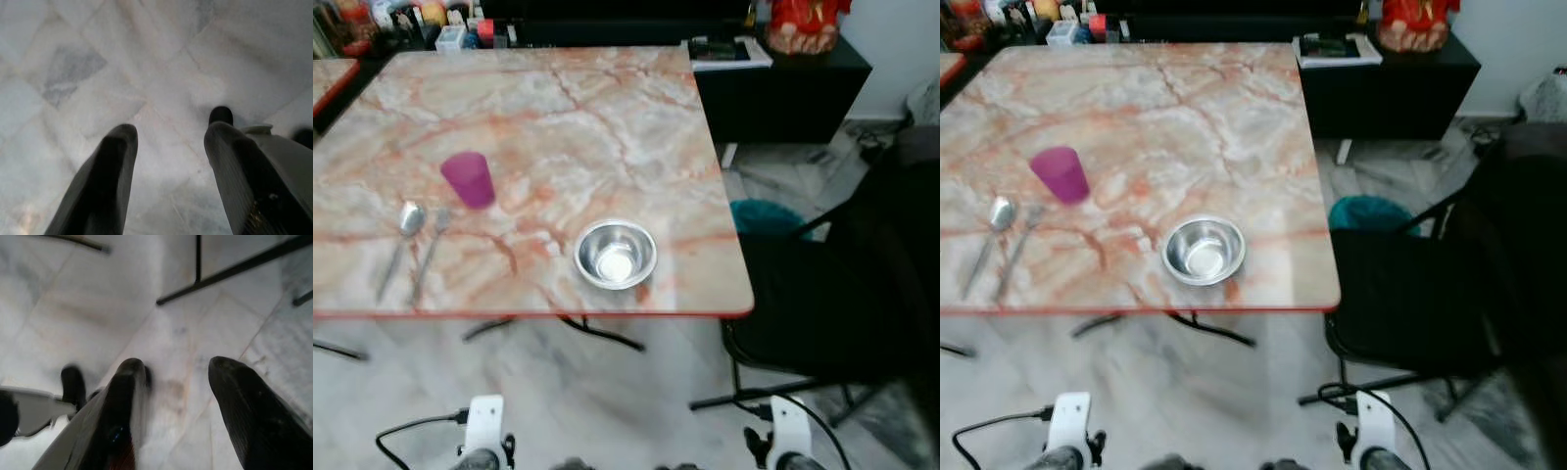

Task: Setting the table

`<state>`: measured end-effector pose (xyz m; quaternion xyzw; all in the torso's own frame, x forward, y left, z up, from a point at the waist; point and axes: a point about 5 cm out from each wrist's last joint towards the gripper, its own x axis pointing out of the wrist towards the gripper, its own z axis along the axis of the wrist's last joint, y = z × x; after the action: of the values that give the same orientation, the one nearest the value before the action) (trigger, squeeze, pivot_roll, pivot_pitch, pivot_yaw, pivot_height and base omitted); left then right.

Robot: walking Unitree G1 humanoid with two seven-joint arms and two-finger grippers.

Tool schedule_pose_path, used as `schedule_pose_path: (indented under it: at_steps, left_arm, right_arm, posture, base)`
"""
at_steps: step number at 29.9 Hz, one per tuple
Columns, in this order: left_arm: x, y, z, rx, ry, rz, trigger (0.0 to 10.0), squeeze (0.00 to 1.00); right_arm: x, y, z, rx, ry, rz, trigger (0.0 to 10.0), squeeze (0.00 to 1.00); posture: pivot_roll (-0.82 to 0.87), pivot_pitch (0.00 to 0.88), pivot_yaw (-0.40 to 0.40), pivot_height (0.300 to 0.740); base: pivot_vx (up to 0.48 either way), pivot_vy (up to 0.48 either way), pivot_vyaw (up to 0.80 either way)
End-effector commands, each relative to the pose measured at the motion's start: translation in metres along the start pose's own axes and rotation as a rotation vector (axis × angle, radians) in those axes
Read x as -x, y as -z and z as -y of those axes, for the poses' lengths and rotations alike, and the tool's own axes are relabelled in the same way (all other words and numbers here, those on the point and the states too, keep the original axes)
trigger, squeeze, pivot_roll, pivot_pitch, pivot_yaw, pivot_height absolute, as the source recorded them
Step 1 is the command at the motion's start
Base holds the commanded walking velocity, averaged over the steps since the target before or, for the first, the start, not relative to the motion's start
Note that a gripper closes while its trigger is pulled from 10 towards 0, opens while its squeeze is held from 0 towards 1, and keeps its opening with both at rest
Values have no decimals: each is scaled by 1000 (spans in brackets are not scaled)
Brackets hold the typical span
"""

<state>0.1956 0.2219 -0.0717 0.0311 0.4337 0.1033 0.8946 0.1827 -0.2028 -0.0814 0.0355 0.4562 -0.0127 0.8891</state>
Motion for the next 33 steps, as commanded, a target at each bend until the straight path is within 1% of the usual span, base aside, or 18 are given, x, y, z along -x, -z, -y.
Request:
schedule_pose_path:
  at_steps: [1,4,6,8,13,14,16,17,20,21,25,26,27,29,32,33]
  left_arm:
    - [0,3,-1,13,-5,-11,10000,0]
    - [0,1,-1,17,0,-3,10000,0]
    - [-1,-6,2,12,24,24,10000,0]
    - [-1,-9,2,7,30,35,10000,0]
    - [-3,-22,1,17,27,85,10000,0]
    - [-3,-22,1,17,27,85,10000,0]
    - [-4,-34,-2,20,11,123,10000,0]
    - [-4,-34,-2,20,11,123,10000,0]
    - [-4,-49,-11,41,-27,193,10000,0]
    - [-3,-59,-18,45,-52,240,10000,0]
    - [-1,-79,-31,51,-104,333,10000,0]
    - [3,-92,-43,75,-153,392,10000,0]
    - [5,-97,-48,86,-175,417,10000,0]
    - [7,-102,-54,98,-203,445,10000,0]
    - [13,-103,-57,122,-237,481,10000,0]
    - [18,-102,-57,114,-264,515,10000,0]
  right_arm:
    - [1,4,4,-10,9,-17,10000,0]
    - [1,4,4,-9,8,-18,10000,0]
    - [1,5,4,-9,6,-19,10000,0]
    - [1,5,4,-9,6,-19,10000,0]
    - [2,5,4,-8,4,-21,10000,0]
    - [2,5,4,-8,4,-21,10000,0]
    - [2,5,4,-8,3,-22,10000,0]
    - [2,5,4,-8,3,-22,10000,0]
    - [2,5,4,-9,3,-21,10000,0]
    - [2,5,4,-10,3,-21,10000,0]
    - [2,6,4,-10,4,-22,10000,0]
    - [2,6,4,-7,1,-24,10000,0]
    - [2,5,4,-5,0,-25,10000,0]
    - [2,5,4,-3,-2,-25,10000,0]
    - [1,5,4,-2,-2,-25,10000,0]
    - [2,5,4,-3,-2,-25,10000,0]
  posture:
    - [6,173,20,740]
    - [7,175,18,740]
    - [8,176,17,740]
    - [8,176,17,740]
    - [12,175,17,740]
    - [12,175,17,740]
    - [11,175,18,740]
    - [11,175,18,740]
    - [7,174,20,740]
    - [7,174,20,740]
    - [12,173,22,740]
    - [20,174,21,740]
    - [20,174,21,740]
    - [23,172,21,740]
    - [24,170,21,740]
    - [21,168,21,740]
  base:
    - [0,0,0]
    - [0,0,0]
    - [0,0,0]
    - [0,0,0]
    - [0,0,0]
    - [0,0,0]
    - [0,0,0]
    - [0,0,0]
    - [0,0,0]
    - [0,0,0]
    - [0,0,0]
    - [0,0,0]
    - [0,0,0]
    - [0,0,0]
    - [0,0,0]
    - [0,0,0]
